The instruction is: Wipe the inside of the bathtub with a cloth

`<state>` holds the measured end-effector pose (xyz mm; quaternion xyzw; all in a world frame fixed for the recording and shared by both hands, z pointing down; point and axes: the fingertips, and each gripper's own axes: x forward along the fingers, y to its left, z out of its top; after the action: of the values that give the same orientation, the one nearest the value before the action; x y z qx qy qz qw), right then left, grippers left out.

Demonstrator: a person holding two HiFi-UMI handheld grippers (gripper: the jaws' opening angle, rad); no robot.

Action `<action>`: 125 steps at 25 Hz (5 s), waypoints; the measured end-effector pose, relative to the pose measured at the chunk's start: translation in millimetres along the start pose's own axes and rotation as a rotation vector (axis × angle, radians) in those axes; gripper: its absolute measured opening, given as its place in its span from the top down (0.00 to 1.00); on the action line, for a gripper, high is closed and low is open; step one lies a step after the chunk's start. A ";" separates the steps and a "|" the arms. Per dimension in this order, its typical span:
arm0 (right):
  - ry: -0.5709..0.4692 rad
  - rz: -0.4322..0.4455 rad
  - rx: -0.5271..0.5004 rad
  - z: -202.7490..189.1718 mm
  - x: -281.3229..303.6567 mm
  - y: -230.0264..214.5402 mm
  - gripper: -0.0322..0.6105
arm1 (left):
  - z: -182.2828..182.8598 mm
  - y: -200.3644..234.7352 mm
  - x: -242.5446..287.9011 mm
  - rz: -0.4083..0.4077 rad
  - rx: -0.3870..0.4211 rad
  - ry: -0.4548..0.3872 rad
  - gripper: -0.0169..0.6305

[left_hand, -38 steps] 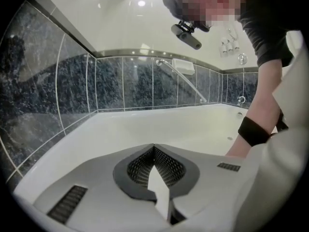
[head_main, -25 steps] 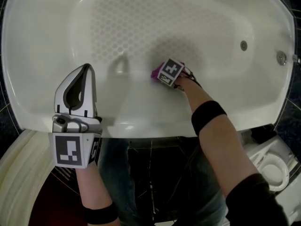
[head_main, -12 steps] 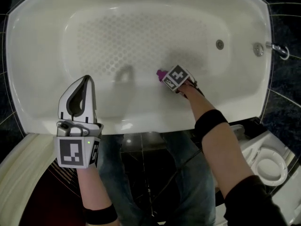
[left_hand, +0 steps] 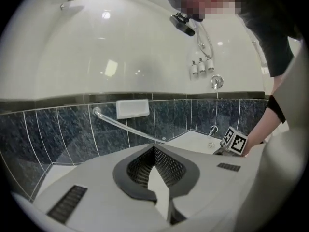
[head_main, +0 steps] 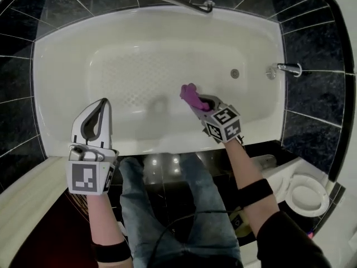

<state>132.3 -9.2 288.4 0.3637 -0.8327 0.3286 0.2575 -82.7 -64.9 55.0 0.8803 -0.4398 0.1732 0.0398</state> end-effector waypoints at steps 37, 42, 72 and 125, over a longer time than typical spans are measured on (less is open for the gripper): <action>-0.331 -0.201 -0.095 108.5 -233.0 97.5 0.81 | 119.7 -37.7 -82.6 -0.055 0.030 -0.067 0.97; -0.302 -0.208 -0.096 93.3 -232.6 83.3 0.81 | 113.6 -41.1 -79.4 -0.037 0.011 -0.059 0.97; -0.227 -0.008 -0.228 1.8 -161.1 -68.1 0.81 | -5.4 -130.8 17.5 0.121 -0.051 0.034 0.97; -0.127 -0.100 -0.595 -4.6 288.9 -181.9 0.81 | -294.0 -74.0 248.9 0.135 -0.034 -0.063 0.97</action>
<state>99.9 -226.5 549.9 0.3326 -0.8879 0.0340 0.3159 34.0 -143.6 421.1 0.8529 -0.5020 0.1403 0.0293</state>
